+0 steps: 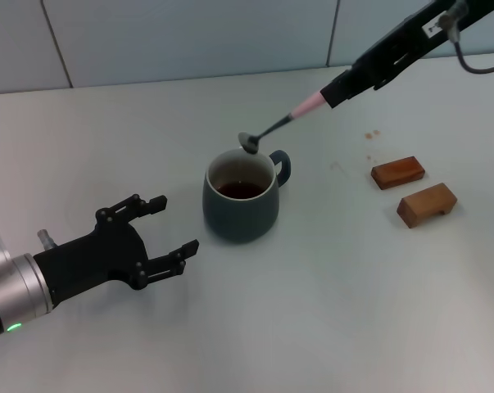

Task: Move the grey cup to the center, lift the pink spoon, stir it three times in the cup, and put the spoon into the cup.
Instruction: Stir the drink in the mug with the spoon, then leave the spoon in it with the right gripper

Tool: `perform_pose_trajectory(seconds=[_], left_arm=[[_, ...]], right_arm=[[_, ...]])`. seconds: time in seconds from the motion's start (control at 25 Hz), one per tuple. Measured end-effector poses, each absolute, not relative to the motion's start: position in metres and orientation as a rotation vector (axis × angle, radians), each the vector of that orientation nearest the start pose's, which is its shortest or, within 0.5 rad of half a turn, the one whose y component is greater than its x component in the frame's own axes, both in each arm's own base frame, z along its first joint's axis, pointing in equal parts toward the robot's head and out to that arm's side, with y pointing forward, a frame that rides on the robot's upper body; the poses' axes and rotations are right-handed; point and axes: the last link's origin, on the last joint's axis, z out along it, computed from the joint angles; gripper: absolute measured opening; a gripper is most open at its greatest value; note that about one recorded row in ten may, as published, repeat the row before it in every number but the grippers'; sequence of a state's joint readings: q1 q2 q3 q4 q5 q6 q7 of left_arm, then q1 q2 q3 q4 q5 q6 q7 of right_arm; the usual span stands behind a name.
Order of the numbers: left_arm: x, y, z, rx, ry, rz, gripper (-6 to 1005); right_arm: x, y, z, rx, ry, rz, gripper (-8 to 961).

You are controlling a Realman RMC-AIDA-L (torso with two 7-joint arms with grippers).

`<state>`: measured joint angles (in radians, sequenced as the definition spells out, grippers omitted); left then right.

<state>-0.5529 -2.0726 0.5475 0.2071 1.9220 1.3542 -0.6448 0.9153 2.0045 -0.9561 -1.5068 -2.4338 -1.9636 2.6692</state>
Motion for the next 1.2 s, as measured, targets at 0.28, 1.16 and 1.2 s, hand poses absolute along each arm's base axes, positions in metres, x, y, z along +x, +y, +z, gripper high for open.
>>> perform_pose_trajectory(seconds=[0.28,1.16,1.2], left_arm=[[-0.287,0.311,-0.060,-2.564,-0.230,-0.673,825],[-0.286,0.311,-0.061,-2.565,-0.229,-0.676,826],[-0.286,0.311,-0.061,-2.565,-0.229,-0.676,826]], right_arm=[[0.074,0.383,0.082,-2.687,0.964,-0.226,116],[0.079,0.415,0.035,-2.675,0.977,-0.427,123],[0.078,0.415,0.033,-2.681,0.976,-0.433,123]])
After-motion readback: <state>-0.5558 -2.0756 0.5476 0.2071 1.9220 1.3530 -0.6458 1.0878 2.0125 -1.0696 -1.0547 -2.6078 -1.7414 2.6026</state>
